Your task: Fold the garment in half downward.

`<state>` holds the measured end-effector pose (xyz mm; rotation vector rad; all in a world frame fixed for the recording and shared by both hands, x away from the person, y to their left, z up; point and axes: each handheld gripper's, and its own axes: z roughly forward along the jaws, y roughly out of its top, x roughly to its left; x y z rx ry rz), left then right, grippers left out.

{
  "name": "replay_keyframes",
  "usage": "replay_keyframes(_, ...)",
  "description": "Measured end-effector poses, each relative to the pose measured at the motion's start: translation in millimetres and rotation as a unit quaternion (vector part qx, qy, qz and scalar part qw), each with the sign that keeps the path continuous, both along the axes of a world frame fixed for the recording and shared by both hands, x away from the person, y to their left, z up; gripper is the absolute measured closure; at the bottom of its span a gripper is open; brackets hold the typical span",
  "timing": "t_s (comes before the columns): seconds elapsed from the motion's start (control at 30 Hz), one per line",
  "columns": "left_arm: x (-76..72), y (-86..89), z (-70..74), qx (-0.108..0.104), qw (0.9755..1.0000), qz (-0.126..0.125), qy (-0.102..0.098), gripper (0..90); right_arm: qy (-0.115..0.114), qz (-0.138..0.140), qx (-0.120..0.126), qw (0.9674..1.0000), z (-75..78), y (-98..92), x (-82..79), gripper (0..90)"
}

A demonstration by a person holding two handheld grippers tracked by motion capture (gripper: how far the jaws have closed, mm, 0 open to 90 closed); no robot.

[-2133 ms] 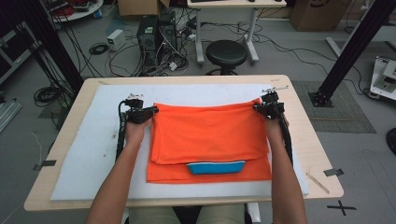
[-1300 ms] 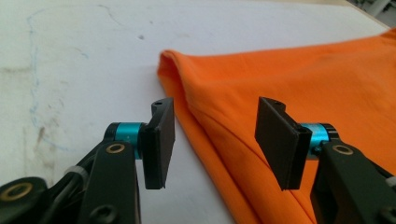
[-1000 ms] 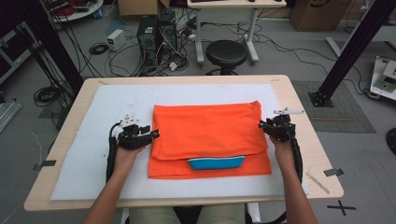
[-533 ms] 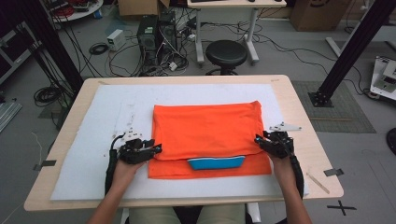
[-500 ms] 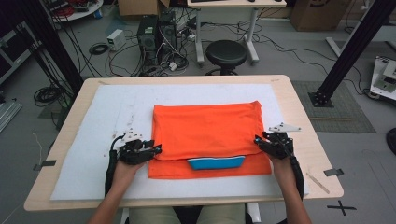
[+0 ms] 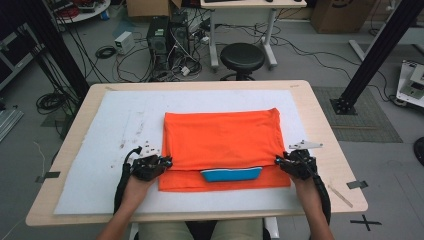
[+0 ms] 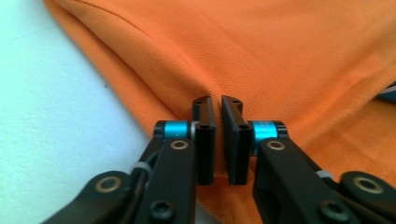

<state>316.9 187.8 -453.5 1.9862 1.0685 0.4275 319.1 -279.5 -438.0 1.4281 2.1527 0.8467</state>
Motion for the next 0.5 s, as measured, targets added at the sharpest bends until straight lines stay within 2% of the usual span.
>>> replay_keyframes(0.13, -1.1, -0.3, 0.2, 0.002, 1.0, 0.001, -0.006, 86.5, -0.001, -0.001, -0.014, 0.9999, -3.7, 3.4, 3.1, 68.5)
replay_keyframes(0.27, -1.6, 1.7, 0.7, -0.009, 0.9999, 0.003, -0.007, 86.6, -0.002, 0.007, -0.026, 0.9996, -5.9, 5.2, 4.2, 89.1)
replay_keyframes(0.33, -1.4, 4.3, 1.2, -0.016, 0.9999, 0.002, -0.005, 86.6, -0.005, 0.015, -0.042, 0.999, -5.2, 9.4, 3.8, 90.0)
replay_keyframes(0.37, -1.4, 5.2, 1.4, -0.018, 0.9998, 0.004, -0.007, 86.6, -0.006, 0.019, -0.041, 0.999, -4.6, 10.2, 3.6, 90.0)
replay_keyframes(0.5, -1.1, 13.9, 4.7, -0.036, 0.9993, 0.007, -0.005, 86.7, -0.011, 0.033, -0.01, 0.9993, 2.2, 12.1, -2.1, 90.0)
